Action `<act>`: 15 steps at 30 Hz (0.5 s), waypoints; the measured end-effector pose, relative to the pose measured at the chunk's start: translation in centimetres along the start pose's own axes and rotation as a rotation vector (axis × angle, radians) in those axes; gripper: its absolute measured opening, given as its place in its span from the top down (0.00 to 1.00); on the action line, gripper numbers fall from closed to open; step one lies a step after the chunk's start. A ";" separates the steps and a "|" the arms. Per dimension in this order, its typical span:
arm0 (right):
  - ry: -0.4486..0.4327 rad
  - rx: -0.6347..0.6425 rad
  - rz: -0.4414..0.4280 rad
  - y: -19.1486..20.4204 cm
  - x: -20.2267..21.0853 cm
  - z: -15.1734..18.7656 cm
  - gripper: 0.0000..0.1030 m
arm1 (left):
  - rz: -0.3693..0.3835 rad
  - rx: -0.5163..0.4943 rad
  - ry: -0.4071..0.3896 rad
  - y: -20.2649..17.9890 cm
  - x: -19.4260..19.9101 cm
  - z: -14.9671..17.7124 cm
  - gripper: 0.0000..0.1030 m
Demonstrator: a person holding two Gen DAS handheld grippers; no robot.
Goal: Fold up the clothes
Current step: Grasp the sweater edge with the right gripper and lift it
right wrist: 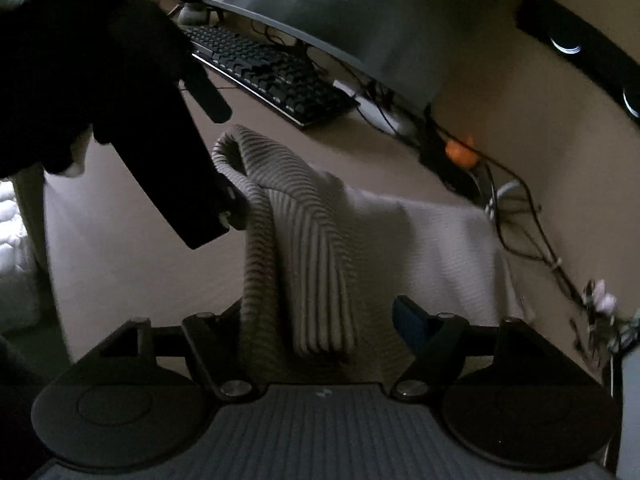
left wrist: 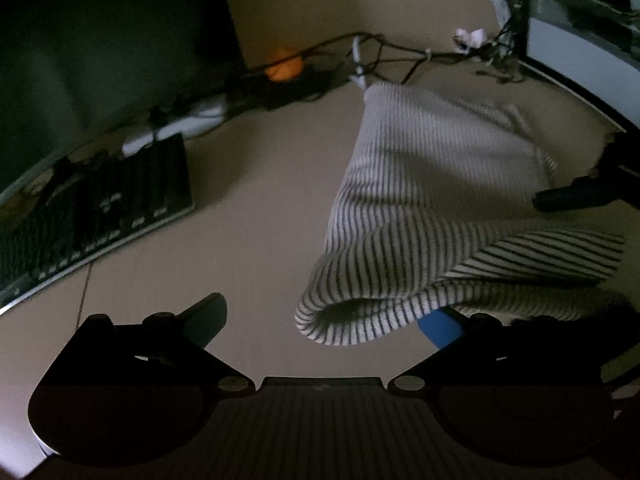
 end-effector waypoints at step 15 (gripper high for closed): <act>0.101 -0.548 -0.244 -9.3 -0.7 -0.4 0.68 | 0.047 -0.078 -0.108 0.8 0.7 0.3 0.00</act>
Point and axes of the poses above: each gripper's, at about its wrist camera, not at the fingertips, and x roughly against the way its jaws point, y to its left, z to its underside, the point moved 4 cm from there along -x, roughly the way its jaws point, and after that the axes turned 1 degree about -y, right-handed, at the moved point
